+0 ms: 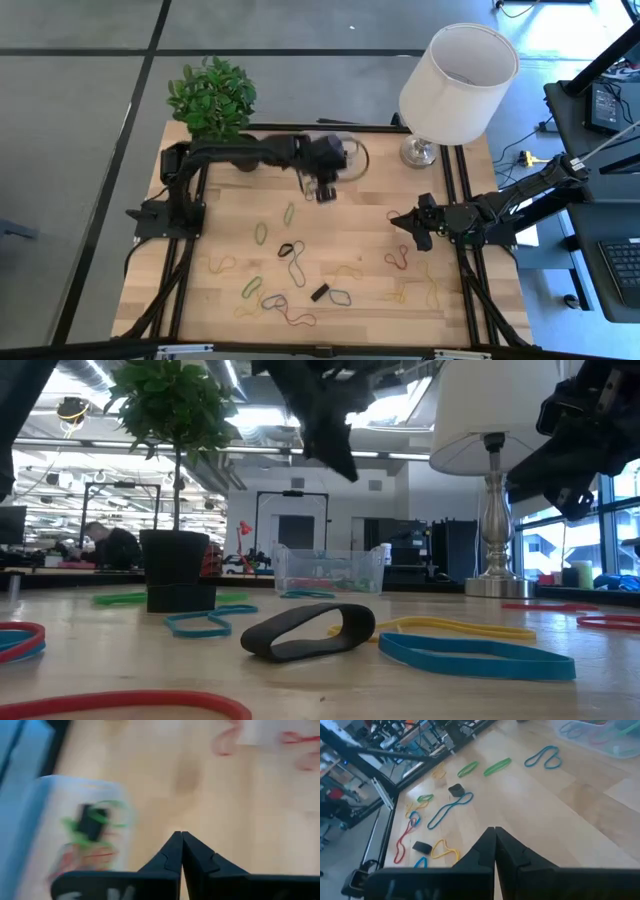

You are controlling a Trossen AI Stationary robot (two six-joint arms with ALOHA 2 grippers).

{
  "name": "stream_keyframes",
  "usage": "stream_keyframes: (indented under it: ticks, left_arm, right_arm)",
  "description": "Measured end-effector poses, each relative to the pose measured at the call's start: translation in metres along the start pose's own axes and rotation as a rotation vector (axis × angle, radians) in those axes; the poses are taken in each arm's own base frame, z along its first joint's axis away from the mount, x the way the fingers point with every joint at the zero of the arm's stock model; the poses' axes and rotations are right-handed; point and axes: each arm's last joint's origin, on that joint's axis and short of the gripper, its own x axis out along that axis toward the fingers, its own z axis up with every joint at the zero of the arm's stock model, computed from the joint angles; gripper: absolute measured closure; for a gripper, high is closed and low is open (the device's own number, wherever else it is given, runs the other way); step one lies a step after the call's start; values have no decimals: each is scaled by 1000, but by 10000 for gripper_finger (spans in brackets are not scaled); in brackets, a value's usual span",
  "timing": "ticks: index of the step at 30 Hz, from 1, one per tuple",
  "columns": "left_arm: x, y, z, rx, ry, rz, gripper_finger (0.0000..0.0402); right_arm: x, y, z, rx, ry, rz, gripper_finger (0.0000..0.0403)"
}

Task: Pick and place rubber bands into bin
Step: Put the yellow rubber band into the transparent bin

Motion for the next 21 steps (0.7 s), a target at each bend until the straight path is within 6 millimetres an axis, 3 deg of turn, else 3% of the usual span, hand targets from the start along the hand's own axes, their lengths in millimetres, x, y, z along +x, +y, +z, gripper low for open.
stream_keyframes:
  ticks: [6,12,16,21]
  left_arm:
    - [15,-68,-21,-16,37,-80,400]
    - [35,-116,-58,-68,68,-135,400]
    - [42,-136,-78,-75,78,-139,400]
    - [45,-143,-91,-46,112,-130,400]
  right_arm:
    - [-1,5,4,-56,61,26,400]
    - [-4,22,16,-41,235,-26,401]
    - [-4,41,21,-38,415,-137,402]
    - [1,67,16,37,703,-337,402]
